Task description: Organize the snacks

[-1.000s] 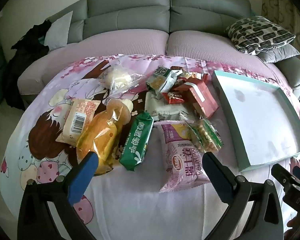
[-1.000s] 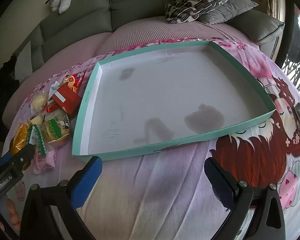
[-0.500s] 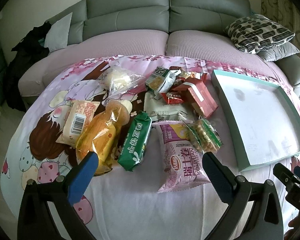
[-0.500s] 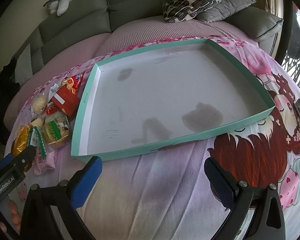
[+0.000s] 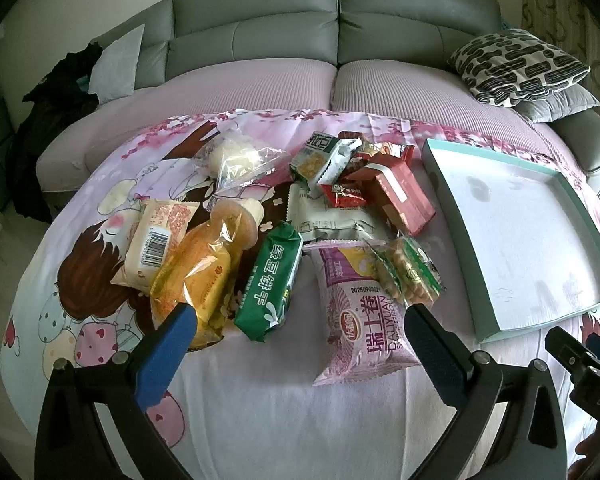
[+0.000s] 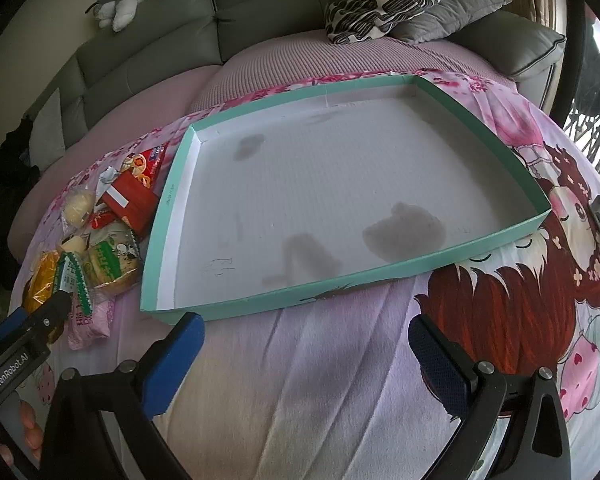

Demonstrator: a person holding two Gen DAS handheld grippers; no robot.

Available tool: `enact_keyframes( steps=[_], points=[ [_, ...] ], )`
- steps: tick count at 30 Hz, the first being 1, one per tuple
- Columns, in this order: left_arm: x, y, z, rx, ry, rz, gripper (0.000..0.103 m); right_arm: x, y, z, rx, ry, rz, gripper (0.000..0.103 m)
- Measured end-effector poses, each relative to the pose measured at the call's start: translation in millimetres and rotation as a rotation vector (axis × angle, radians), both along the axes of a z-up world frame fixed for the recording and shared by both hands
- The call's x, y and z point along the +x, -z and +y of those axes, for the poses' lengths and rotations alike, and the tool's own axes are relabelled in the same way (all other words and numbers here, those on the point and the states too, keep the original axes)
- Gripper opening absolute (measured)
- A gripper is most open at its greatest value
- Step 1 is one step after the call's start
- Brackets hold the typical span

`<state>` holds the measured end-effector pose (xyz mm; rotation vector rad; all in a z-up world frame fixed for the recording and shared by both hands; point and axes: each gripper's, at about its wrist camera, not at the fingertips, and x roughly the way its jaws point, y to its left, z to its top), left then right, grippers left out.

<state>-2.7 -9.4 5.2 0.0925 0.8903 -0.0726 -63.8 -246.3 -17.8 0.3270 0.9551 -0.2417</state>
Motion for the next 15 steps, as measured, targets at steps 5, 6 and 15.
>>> enact_keyframes(
  steps=[5, 6, 15],
  points=[
    [-0.1, 0.2, -0.3, 0.0, 0.0, 0.001, 0.103, -0.1, 0.0, -0.3, 0.001, -0.001, 0.0, 0.103],
    [0.0, 0.3, -0.3, 0.0, 0.0, 0.0, 0.103, -0.1, 0.1, -0.1, 0.001, -0.001, 0.0, 0.103],
    [0.1, 0.3, -0.8, 0.001, -0.001, 0.001, 0.103, -0.3, -0.2, -0.4, 0.002, -0.003, 0.002, 0.103]
  ],
)
